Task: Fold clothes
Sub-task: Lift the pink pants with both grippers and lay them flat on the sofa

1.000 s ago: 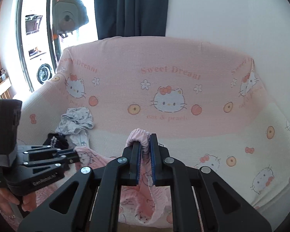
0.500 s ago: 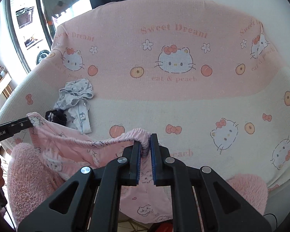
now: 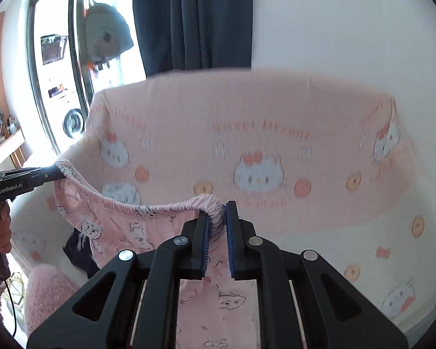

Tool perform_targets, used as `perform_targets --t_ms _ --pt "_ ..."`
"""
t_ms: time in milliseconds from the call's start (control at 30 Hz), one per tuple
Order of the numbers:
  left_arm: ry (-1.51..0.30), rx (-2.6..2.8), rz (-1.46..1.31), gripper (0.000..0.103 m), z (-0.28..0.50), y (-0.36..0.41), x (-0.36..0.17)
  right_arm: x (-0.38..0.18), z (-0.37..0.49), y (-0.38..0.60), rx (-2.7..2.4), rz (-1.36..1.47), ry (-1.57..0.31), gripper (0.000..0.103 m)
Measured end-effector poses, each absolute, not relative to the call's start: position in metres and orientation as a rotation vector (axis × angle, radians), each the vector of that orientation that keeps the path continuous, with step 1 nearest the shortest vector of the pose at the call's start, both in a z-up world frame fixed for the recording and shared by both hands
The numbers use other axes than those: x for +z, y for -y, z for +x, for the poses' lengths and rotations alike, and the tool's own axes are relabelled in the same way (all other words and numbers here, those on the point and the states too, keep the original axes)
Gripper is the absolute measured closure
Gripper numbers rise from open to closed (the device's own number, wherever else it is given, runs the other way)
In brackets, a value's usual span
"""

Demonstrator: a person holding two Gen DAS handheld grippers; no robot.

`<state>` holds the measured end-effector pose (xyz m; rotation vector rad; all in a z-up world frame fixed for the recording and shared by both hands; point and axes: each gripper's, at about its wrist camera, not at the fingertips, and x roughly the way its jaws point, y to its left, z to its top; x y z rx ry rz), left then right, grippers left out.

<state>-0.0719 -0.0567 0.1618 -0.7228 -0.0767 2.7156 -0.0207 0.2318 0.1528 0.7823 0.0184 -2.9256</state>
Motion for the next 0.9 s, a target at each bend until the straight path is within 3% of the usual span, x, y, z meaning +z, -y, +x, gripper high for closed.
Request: perform_targets --t_ms 67,133,267,367,433,567,900 --pt "0.09 2.727 -0.703 0.097 -0.062 0.055 0.161 0.178 -0.01 -0.233 -2.954 0.691 -0.051 0.095" --pt "0.112 2.692 -0.811 0.097 -0.06 0.054 0.124 0.17 -0.002 -0.232 -2.951 0.719 -0.062 0.093" --pt "0.289 2.517 -1.325 0.096 -0.071 0.062 -0.018 0.061 -0.001 -0.228 -2.83 1.093 -0.066 0.091" --pt "0.326 2.415 -1.666 0.096 -0.061 0.063 -0.126 -0.059 -0.005 -0.23 -2.619 1.503 0.102 0.089" --pt "0.311 2.376 -1.772 0.096 -0.049 0.059 -0.167 -0.113 0.001 -0.227 -2.512 1.647 0.184 0.088" --pt "0.291 2.37 -1.829 0.096 -0.04 0.058 -0.198 -0.169 0.006 -0.217 -2.387 1.76 0.258 0.085" --pt "0.262 2.377 -1.762 0.095 -0.037 0.053 -0.205 -0.185 -0.005 -0.206 -2.563 1.736 0.082 0.078"
